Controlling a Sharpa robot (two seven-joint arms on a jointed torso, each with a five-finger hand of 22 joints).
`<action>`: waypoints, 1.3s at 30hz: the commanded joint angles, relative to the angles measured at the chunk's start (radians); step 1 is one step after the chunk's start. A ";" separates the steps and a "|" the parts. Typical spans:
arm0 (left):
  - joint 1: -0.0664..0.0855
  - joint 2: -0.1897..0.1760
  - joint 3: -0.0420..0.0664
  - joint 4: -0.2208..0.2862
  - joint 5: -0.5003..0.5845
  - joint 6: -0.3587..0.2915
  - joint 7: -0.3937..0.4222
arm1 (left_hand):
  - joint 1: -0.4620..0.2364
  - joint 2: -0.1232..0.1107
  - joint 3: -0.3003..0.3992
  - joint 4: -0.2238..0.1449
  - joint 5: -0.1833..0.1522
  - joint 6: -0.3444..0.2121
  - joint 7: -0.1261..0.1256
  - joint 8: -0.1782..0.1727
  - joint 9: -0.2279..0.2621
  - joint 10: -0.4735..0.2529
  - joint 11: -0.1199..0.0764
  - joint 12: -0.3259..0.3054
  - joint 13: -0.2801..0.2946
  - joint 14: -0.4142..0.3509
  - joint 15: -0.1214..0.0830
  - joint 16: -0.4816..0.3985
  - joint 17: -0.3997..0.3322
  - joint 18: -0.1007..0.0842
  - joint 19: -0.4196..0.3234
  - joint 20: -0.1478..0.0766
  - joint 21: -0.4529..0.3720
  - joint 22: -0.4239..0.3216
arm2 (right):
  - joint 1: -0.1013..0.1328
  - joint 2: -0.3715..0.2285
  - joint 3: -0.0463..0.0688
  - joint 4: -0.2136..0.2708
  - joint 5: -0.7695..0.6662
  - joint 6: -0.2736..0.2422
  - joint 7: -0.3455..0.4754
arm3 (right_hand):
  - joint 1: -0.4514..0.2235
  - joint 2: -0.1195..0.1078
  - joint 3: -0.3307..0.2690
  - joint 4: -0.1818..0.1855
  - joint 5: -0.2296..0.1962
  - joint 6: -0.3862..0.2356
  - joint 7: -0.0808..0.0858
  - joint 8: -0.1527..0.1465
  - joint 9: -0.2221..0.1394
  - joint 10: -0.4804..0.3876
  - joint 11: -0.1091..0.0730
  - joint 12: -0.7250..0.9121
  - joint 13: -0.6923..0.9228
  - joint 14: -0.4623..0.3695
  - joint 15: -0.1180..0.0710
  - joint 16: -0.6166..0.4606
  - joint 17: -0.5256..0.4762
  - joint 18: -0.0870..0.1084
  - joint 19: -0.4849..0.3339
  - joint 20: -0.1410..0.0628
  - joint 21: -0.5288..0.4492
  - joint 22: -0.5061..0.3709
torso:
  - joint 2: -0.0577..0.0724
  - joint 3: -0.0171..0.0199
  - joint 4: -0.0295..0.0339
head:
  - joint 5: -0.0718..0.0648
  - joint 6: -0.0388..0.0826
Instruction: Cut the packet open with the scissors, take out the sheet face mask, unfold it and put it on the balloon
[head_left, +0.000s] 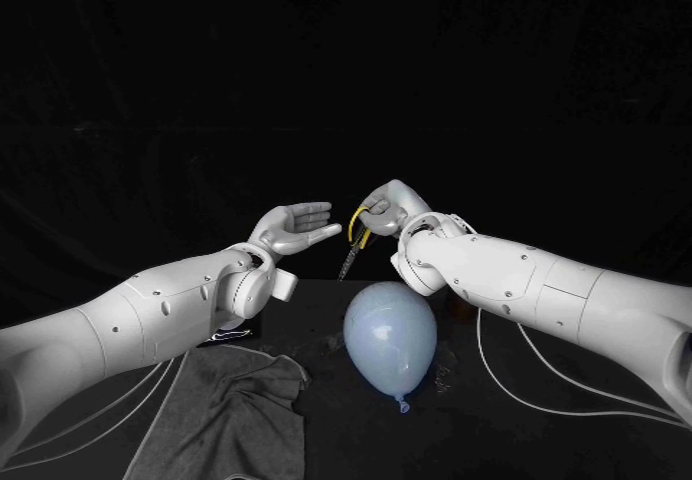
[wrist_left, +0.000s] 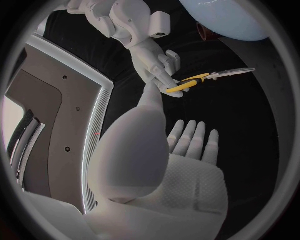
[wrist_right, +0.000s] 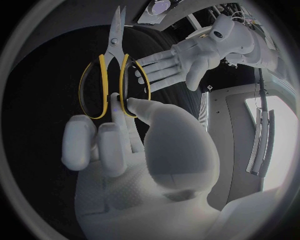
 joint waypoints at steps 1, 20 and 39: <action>0.001 0.004 0.000 0.005 -0.024 0.040 -0.040 | -0.005 -0.002 -0.009 0.000 0.002 0.010 0.099 0.005 0.005 0.015 0.011 0.000 0.003 0.020 0.006 0.006 0.004 0.021 0.023 0.001 0.011 0.004 | -0.002 0.004 0.001 0.008 0.044 -0.035 0.011 | -0.013 0.001 0.004 -0.012 0.021 -0.009 0.002 0.008 0.006 0.038 -0.029 0.005 0.001 0.036 -0.008 0.006 0.000 -0.001 -0.005 0.002 -0.005 0.001 | 0.001 -0.0001 -0.0013 | 0.005 -0.001; 0.001 0.024 -0.008 -0.005 -0.026 0.001 -0.154 | 0.002 0.073 0.028 -0.008 0.000 0.179 0.109 0.073 0.052 0.285 0.007 0.023 0.016 0.281 -0.014 0.061 0.052 0.056 0.323 0.001 0.091 0.030 | -0.007 0.001 0.009 0.050 0.144 -0.041 0.016 | -0.035 -0.002 -0.001 -0.018 0.050 -0.013 0.001 0.011 0.015 0.038 -0.029 0.006 0.002 0.037 -0.008 0.009 0.003 -0.001 -0.005 0.002 -0.006 0.002 | -0.001 0.0044 -0.0018 | 0.012 -0.002; 0.001 0.040 -0.018 -0.014 -0.126 -0.011 -0.252 | 0.021 0.109 0.007 -0.014 0.000 0.302 0.090 0.123 0.080 0.391 -0.020 0.020 0.016 0.370 -0.043 0.080 0.058 0.103 0.492 -0.001 0.135 0.035 | -0.009 0.004 0.012 0.056 0.151 -0.026 0.020 | -0.050 -0.004 -0.005 -0.023 0.077 -0.016 0.001 0.014 0.023 0.039 -0.029 0.006 0.003 0.037 -0.009 0.010 0.005 -0.001 -0.003 0.001 -0.006 0.005 | -0.001 0.0028 -0.0015 | 0.017 -0.003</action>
